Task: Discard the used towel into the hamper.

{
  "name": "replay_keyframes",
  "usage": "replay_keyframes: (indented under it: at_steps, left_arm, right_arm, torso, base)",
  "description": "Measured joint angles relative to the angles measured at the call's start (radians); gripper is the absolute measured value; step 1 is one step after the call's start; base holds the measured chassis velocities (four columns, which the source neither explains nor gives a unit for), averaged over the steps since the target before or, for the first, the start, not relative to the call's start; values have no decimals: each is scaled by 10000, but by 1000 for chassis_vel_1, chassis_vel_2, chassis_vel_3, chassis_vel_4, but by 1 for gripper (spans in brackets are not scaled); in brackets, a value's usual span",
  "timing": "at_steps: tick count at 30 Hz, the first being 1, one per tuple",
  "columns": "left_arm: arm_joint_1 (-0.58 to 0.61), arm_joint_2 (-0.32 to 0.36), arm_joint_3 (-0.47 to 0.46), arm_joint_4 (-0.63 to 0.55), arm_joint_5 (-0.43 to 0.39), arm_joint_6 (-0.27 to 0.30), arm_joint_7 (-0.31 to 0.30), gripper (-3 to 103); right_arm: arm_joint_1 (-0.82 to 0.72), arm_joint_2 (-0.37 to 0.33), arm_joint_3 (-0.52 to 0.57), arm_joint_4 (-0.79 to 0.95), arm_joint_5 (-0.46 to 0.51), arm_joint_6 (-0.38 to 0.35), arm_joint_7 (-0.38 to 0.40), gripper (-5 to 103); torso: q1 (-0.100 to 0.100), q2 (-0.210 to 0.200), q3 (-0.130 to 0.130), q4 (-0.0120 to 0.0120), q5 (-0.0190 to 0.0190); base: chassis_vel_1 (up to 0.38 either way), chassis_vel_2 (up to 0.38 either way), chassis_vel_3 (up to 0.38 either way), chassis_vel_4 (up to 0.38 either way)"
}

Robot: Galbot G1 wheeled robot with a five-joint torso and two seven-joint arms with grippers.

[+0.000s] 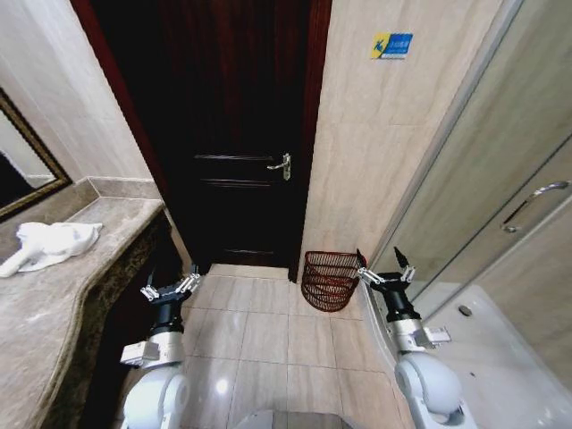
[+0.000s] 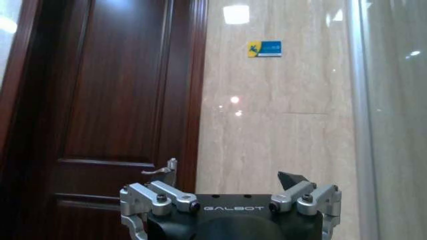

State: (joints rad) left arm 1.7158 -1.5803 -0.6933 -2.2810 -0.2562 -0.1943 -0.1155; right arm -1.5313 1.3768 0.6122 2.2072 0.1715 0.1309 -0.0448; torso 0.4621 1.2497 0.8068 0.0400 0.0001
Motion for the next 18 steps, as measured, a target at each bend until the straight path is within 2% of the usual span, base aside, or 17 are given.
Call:
replay_keyframes:
  at_steps: [4, 18]
  left_arm:
    - [67, -196, -23, -62, 81, -9, -13, 100]
    - [-35, -197, -139, 130, 93, -36, -109, 100]
  right_arm:
    - [180, -43, 0, -98, 18, -1, 10, 100]
    - [558, -60, 27, -378, 1, -2, -4, 100]
  torso:
    - [0, 0, 0, 2, 0]
    - [0, 0, 1, 1, 0]
  base:
    - [36, 53, 52, 53]
    - [96, 88, 90, 88]
